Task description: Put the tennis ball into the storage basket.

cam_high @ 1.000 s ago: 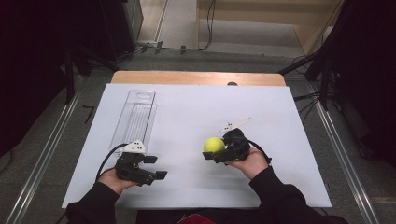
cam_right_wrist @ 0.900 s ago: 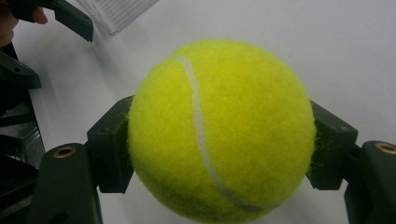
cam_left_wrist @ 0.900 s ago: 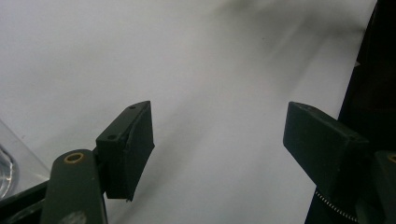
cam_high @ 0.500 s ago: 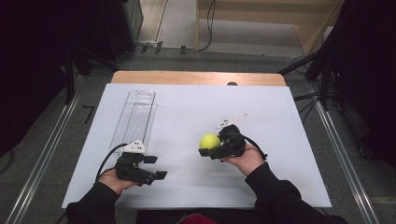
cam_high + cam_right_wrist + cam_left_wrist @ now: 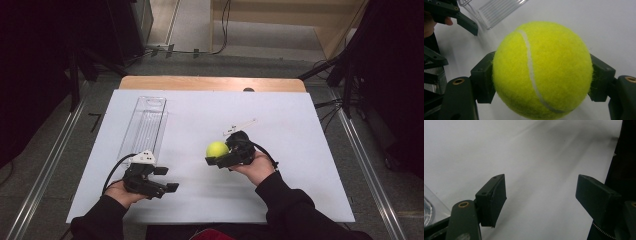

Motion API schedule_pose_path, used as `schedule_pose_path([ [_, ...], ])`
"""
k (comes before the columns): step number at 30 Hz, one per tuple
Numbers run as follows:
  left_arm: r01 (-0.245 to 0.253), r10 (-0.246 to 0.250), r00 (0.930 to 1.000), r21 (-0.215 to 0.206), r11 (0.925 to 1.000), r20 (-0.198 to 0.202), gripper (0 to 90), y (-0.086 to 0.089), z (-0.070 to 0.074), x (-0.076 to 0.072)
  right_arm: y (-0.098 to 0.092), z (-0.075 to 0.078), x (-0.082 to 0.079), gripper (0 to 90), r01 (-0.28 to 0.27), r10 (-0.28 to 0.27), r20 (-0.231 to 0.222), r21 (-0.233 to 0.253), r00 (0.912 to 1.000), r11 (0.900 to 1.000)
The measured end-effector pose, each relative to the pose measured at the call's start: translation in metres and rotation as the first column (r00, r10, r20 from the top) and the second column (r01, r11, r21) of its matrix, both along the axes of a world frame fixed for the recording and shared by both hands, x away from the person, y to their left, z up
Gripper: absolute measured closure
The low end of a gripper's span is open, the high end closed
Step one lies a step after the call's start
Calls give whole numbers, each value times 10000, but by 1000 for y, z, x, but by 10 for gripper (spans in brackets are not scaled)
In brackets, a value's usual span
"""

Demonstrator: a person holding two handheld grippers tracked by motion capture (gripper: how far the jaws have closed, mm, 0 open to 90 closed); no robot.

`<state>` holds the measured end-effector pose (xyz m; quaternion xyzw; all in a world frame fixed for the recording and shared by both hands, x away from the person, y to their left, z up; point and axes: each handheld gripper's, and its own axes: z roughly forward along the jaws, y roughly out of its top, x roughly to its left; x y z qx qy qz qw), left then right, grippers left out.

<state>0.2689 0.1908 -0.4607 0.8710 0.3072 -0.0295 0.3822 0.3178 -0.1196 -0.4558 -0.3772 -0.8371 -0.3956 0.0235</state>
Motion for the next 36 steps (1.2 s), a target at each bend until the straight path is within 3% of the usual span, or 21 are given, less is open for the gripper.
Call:
schedule_pose_path([
  [36,-80,80,10000,-12,10000,4,252,2,-2,1,41,6,21,232,-485,484,288,37,9984,9988],
])
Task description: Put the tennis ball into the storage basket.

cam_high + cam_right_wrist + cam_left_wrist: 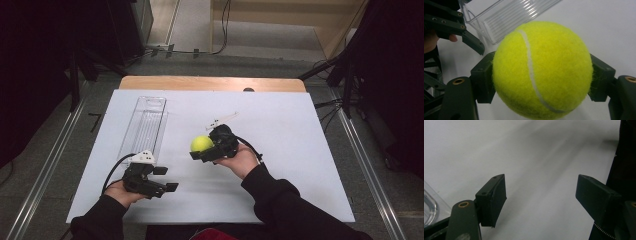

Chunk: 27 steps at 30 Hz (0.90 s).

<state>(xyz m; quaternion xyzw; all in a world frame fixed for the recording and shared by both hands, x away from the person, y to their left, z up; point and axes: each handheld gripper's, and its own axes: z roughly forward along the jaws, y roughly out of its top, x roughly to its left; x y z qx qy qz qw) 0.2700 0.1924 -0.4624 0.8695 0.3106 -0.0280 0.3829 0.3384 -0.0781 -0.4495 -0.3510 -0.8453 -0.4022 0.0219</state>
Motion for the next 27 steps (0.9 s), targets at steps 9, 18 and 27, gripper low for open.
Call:
schedule_pose_path([
  [9,-11,11,10000,15,10000,-19,252,1,0,0,13,6,5,232,-105,103,104,122,9999,9999],
  [18,-5,5,10000,2,10000,-6,252,1,1,0,22,7,12,232,24,-27,142,217,9999,9998],
  [27,21,-21,10000,-20,10000,23,252,0,1,0,29,11,17,232,70,-74,99,392,9999,9992],
])
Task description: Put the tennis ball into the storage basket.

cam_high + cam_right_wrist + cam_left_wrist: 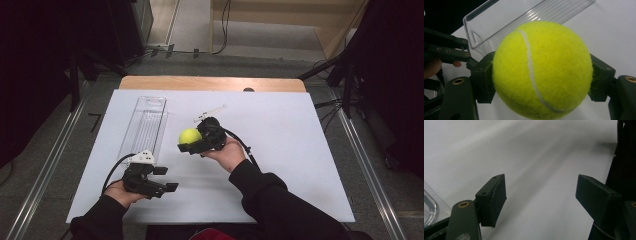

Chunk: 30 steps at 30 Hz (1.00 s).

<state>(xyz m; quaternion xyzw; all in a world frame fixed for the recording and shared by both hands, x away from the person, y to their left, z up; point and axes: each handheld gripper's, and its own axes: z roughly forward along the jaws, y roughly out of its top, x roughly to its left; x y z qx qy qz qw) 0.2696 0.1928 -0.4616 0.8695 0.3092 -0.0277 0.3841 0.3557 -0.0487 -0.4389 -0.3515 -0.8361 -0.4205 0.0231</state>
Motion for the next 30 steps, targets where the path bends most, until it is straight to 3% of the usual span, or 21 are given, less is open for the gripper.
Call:
schedule_pose_path([
  [30,-48,49,9999,-66,10000,136,253,1,2,-1,37,12,16,232,-67,71,369,-105,9993,9999],
])
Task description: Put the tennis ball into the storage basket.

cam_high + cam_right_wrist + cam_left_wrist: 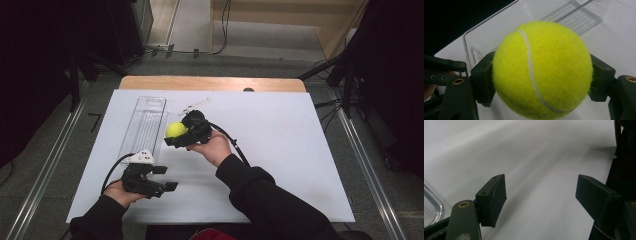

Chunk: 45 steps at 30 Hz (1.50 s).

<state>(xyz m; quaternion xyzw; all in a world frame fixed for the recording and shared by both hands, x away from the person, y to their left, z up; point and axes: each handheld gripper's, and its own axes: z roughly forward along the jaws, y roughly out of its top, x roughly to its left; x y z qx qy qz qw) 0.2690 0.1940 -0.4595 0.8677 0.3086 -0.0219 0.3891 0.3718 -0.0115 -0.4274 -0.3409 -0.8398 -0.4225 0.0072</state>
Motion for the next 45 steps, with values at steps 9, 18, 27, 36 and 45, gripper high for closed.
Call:
schedule_pose_path([
  [9,-30,30,10000,83,10000,18,252,0,-1,0,13,7,5,232,-98,98,-14,164,10000,9998],
  [18,-63,63,10000,14,10000,-37,252,0,-1,1,25,10,11,232,-151,152,-39,99,9999,9998],
  [27,-67,67,10000,-64,10000,-46,252,1,-1,1,34,16,19,232,-137,136,18,191,9999,9997],
  [36,-77,77,10000,-117,9999,-50,252,2,-1,1,45,16,29,232,-101,101,27,116,9999,9999],
  [45,-66,65,10000,-93,9999,-35,252,2,-1,1,56,22,37,232,-56,56,98,56,9999,10000],
])
